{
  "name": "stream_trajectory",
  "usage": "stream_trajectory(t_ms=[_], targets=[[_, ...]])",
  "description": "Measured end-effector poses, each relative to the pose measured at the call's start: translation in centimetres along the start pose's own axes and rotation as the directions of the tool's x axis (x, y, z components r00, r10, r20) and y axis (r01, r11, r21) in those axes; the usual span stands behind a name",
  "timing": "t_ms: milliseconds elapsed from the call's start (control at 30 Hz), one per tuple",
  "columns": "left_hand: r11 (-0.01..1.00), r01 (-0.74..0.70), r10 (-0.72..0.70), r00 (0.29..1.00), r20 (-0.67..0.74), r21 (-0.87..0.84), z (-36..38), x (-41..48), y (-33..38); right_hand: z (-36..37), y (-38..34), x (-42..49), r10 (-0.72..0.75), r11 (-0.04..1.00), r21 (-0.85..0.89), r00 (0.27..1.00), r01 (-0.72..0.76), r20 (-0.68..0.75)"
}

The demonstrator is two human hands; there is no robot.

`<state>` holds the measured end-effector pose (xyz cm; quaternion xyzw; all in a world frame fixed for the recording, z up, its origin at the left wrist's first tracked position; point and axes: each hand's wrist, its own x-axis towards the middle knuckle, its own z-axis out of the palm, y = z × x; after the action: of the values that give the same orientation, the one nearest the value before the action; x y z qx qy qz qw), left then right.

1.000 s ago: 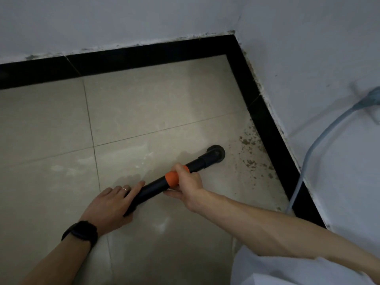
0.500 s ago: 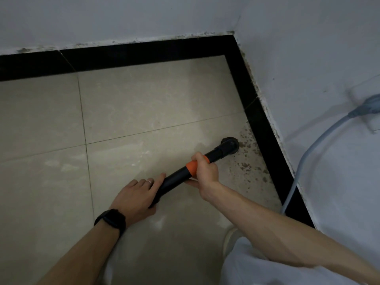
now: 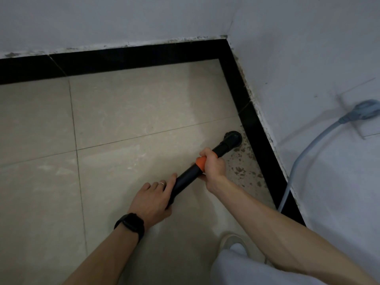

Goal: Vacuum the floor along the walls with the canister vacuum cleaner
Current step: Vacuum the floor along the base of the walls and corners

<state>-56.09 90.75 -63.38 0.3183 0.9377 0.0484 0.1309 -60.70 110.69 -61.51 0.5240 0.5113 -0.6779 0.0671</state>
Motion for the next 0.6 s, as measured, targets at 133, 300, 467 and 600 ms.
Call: stream_trajectory(t_ms=[133,300,467,600], targets=[[0.999,0.018,-0.018,1.000,0.018,-0.028,0.0,0.7,1.1,-0.2,-0.6,0.7,-0.017,1.000,0.004,0.999,0.017,-0.036],[0.996,0.033,-0.028,0.998,0.065,-0.087,0.0,1.6,1.4,-0.4,-1.2,1.3,-0.037,0.999,0.009,0.999,0.037,-0.036],[0.993,0.034,-0.028,0.998,0.052,-0.112,0.1,2.7,1.9,-0.5,-2.0,2.1,-0.070,0.997,-0.021,0.996,0.069,-0.058],[0.990,0.058,-0.054,0.998,0.030,-0.132,0.3,3.5,2.3,-0.3,-2.4,2.8,-0.091,0.994,-0.060,0.993,0.086,-0.078]])
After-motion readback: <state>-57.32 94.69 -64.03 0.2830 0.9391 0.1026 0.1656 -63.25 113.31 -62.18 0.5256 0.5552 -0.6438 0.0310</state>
